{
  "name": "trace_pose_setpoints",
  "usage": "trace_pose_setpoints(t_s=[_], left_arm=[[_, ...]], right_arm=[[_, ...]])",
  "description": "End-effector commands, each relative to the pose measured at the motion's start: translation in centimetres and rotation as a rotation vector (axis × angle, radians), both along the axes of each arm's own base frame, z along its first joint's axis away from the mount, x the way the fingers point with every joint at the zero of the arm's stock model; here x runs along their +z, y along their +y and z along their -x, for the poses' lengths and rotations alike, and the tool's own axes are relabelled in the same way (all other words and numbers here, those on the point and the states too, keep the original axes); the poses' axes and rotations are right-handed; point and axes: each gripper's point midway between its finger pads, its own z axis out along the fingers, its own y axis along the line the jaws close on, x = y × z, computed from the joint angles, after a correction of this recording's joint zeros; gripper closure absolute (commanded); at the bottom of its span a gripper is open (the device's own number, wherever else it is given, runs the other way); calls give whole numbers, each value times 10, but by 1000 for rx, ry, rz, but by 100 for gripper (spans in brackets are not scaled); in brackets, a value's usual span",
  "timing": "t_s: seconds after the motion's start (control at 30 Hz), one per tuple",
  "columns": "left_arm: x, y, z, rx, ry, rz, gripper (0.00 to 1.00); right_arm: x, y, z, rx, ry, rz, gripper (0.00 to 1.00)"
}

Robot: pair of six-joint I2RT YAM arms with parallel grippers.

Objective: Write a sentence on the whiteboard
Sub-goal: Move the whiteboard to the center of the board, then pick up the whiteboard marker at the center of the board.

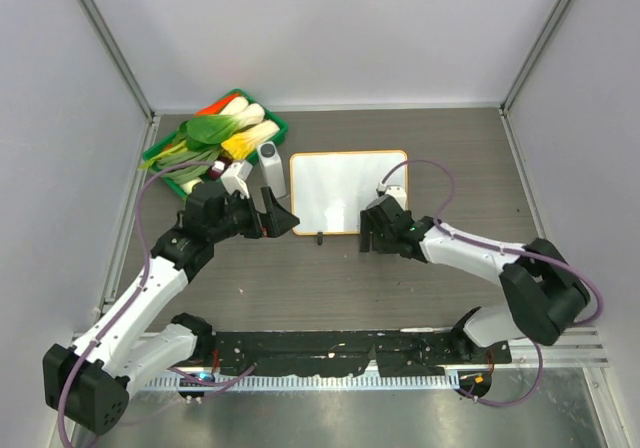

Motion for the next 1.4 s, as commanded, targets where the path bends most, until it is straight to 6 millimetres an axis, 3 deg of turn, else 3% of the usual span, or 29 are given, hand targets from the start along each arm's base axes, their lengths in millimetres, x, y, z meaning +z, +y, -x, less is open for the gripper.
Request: trace_pose_setpoints(t_s=[0.0,0.17,0.3,0.53,1.03,1.37], left_arm=[[15,0,-1,8,-50,31,0],[24,-1,-1,2,-76,49,0],[26,-1,-3,0,-83,44,0],[19,-6,-6,-21,-59,42,0],[0,-25,-11,-100,6,42,0],[-15,-56,-3,-192,31,1,0]], right_arm=[[38,0,4,-5,-59,-66,13],[93,8,2,39,-174,-172,2],[126,9,-5,52,-250,-192,0],[157,2,-18,14,-350,-221,0],[159,-53,-48,-108,-318,-419,1],[164,-75,-55,-171,-328,-437,1]])
